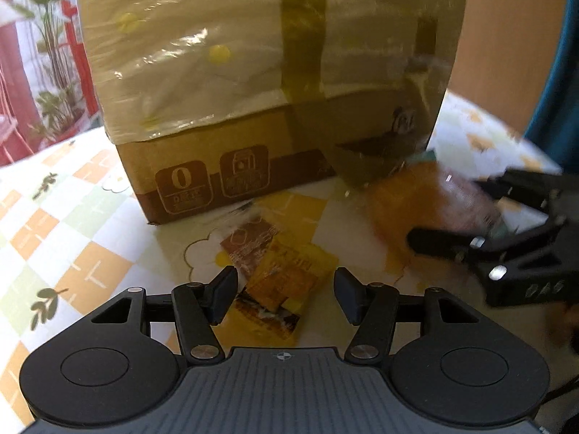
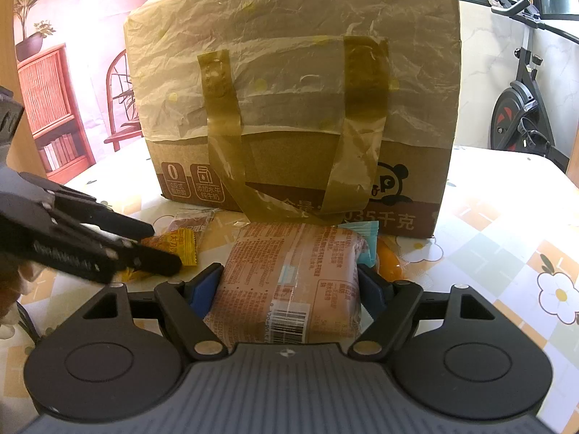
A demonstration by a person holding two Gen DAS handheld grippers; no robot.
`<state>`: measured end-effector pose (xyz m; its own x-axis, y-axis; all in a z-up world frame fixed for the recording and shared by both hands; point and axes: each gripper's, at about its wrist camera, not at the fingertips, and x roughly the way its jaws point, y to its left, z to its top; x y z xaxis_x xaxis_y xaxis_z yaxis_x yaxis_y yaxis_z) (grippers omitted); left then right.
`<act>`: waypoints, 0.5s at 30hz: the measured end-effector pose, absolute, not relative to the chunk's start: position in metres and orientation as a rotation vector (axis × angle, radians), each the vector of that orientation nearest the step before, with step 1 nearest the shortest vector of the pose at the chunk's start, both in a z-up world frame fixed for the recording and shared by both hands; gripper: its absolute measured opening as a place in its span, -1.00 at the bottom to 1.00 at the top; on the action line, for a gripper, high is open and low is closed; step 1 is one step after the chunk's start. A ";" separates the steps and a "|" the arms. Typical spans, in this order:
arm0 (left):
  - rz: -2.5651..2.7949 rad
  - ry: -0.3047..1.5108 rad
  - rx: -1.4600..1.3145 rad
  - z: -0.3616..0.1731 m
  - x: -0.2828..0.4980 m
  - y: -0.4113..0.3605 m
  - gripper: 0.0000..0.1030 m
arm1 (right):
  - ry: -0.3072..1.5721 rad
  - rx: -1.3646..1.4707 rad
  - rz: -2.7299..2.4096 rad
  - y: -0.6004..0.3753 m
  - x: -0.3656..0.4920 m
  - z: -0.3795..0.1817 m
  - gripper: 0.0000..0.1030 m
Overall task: Organize snacks
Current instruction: 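Lower the left tool onto the small yellow packet and close on it, then lift the yellow packet with the left tool over the box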
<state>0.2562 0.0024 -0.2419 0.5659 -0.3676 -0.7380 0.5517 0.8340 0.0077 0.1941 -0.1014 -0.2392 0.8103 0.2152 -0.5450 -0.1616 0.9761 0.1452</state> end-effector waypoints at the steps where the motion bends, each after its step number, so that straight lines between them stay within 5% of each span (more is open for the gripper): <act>1: -0.537 0.787 0.254 -0.243 0.254 0.002 0.19 | 0.593 0.094 0.202 -0.102 0.194 -0.239 0.54; 4: -0.512 0.780 0.218 -0.244 0.252 0.007 0.06 | 0.593 0.094 0.202 -0.102 0.194 -0.239 0.54; 7: -0.484 0.781 0.195 -0.243 0.252 0.013 -0.28 | 0.593 0.094 0.202 -0.102 0.194 -0.239 0.54; 15: -0.405 0.794 0.017 -0.239 0.245 0.040 -0.35 | 0.593 0.094 0.202 -0.102 0.194 -0.240 0.54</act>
